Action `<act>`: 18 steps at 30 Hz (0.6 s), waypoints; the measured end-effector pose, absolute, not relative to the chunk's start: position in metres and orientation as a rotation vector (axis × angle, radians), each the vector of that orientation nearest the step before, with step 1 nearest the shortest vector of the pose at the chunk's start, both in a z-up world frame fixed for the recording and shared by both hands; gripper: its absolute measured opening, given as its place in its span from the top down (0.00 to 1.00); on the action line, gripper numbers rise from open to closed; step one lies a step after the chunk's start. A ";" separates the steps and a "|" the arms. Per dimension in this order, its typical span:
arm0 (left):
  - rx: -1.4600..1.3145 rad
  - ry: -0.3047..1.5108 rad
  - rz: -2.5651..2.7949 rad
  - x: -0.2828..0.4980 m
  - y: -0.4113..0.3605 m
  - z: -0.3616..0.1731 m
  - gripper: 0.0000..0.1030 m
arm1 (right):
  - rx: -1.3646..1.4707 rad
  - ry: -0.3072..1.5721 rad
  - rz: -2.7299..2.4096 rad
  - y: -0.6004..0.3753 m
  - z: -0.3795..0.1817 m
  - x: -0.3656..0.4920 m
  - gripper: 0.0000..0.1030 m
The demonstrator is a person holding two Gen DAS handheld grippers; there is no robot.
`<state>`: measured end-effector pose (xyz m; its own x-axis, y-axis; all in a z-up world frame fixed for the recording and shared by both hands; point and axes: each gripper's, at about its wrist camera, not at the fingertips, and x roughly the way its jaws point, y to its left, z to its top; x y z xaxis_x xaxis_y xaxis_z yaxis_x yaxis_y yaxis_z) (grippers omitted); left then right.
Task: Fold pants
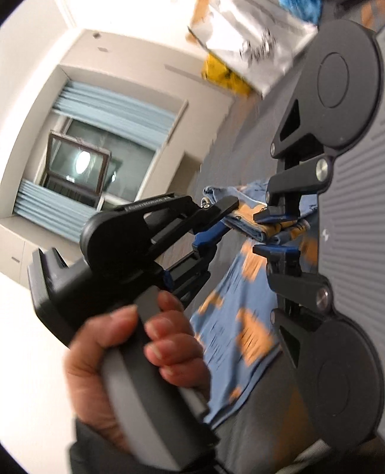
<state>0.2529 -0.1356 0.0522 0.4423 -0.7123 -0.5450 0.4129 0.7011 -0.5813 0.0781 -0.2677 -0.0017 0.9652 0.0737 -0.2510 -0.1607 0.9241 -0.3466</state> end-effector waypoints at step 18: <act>-0.470 0.942 -0.616 0.272 -0.063 -0.010 0.89 | -0.344 0.387 0.284 -0.210 -0.034 0.105 0.85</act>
<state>0.2723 -0.0631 -0.0096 0.4414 -0.6695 -0.5975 0.2787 0.7352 -0.6179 0.1048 -0.2097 -0.0335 0.8882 0.2033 -0.4121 -0.3324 0.9034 -0.2707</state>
